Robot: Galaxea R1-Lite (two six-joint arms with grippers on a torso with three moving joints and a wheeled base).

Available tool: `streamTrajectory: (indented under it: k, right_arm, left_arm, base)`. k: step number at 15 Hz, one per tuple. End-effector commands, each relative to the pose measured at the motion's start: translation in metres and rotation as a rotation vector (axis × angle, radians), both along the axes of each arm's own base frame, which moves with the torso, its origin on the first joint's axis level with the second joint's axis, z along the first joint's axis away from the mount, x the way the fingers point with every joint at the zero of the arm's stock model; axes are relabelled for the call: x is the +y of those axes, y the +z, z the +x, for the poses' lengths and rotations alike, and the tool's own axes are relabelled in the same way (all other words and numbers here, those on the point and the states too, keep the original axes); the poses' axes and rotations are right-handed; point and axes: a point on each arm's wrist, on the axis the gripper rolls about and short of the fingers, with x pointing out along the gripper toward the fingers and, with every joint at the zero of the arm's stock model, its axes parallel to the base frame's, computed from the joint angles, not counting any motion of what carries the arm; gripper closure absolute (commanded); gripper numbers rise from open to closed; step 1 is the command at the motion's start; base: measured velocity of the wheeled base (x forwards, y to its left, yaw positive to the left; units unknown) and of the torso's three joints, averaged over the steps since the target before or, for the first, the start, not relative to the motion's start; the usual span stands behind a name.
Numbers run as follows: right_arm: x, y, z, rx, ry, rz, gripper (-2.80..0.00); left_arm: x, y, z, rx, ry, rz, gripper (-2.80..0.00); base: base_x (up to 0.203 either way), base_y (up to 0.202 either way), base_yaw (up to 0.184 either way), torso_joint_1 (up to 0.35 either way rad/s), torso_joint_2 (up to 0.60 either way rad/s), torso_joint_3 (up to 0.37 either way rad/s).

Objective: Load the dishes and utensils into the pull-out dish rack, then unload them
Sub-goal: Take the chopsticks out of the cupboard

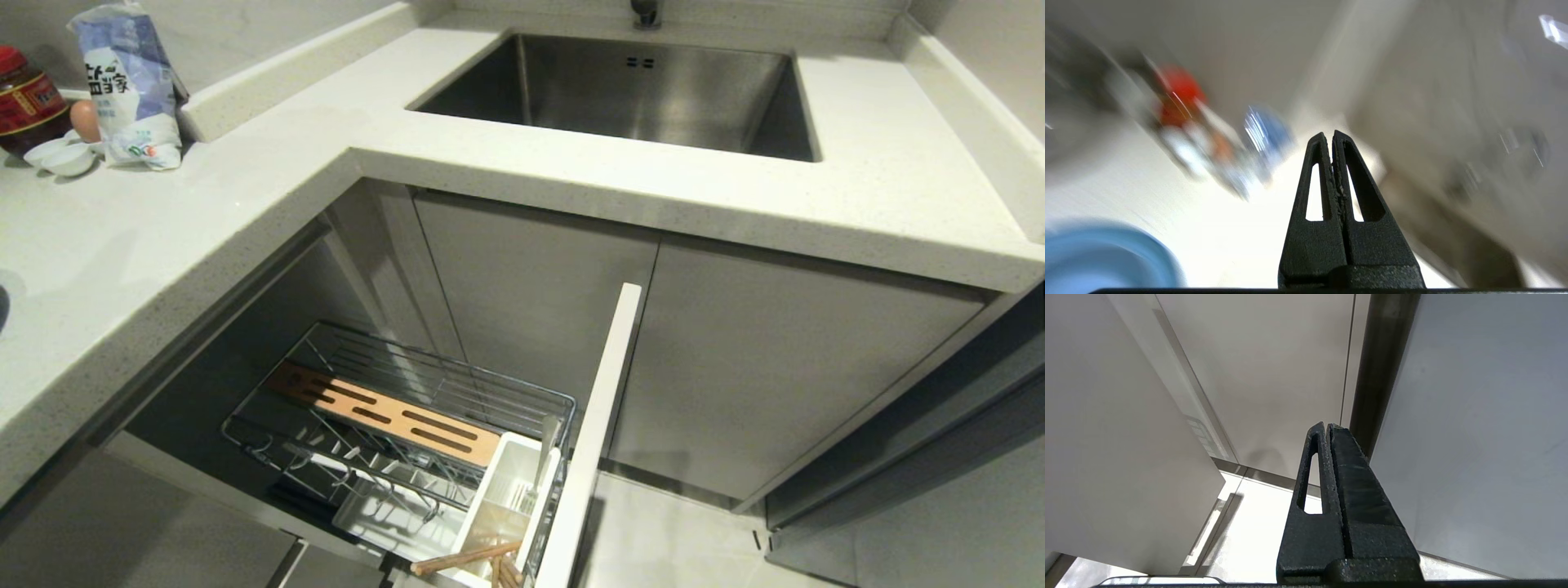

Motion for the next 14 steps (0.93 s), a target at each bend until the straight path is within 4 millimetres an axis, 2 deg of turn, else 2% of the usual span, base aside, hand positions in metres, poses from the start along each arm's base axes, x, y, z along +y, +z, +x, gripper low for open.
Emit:
streamTrajectory:
  k: [1, 3, 4, 9, 13, 14]
  right_arm:
    - [0.000, -0.007, 0.002, 0.025, 0.001, 0.001, 0.00]
    - [0.000, -0.007, 0.002, 0.025, 0.001, -0.001, 0.00]
    - [0.000, -0.007, 0.002, 0.025, 0.001, 0.000, 0.00]
    - [0.000, -0.007, 0.002, 0.025, 0.001, -0.001, 0.00]
    - [0.000, -0.007, 0.002, 0.025, 0.001, 0.001, 0.00]
    - [0.000, -0.007, 0.002, 0.025, 0.001, 0.001, 0.00]
  left_arm:
    - [-0.008, -0.010, 0.062, 0.216, -0.182, -0.015, 0.00]
    - [-0.025, -0.026, 0.098, 0.385, -0.286, 0.006, 0.00]
    - [-0.035, -0.033, 0.107, 0.453, -0.340, 0.023, 0.00]
    - [-0.095, -0.088, 0.129, 0.892, -0.591, 0.219, 0.00]
    - [-0.123, -0.136, 0.152, 1.271, -0.585, 0.406, 0.00]
    - [-0.129, -0.146, 0.157, 1.339, -0.585, 0.437, -2.80]
  base:
    - [0.000, 0.000, 0.000, 0.000, 0.00, 0.000]
    - [0.000, 0.000, 0.000, 0.000, 0.00, 0.000]
    - [0.000, 0.000, 0.000, 0.000, 0.00, 0.000]
    - [0.000, 0.000, 0.000, 0.000, 0.00, 0.000]
    - [0.000, 0.000, 0.000, 0.000, 0.00, 0.000]
    - [0.000, 0.000, 0.000, 0.000, 0.00, 0.000]
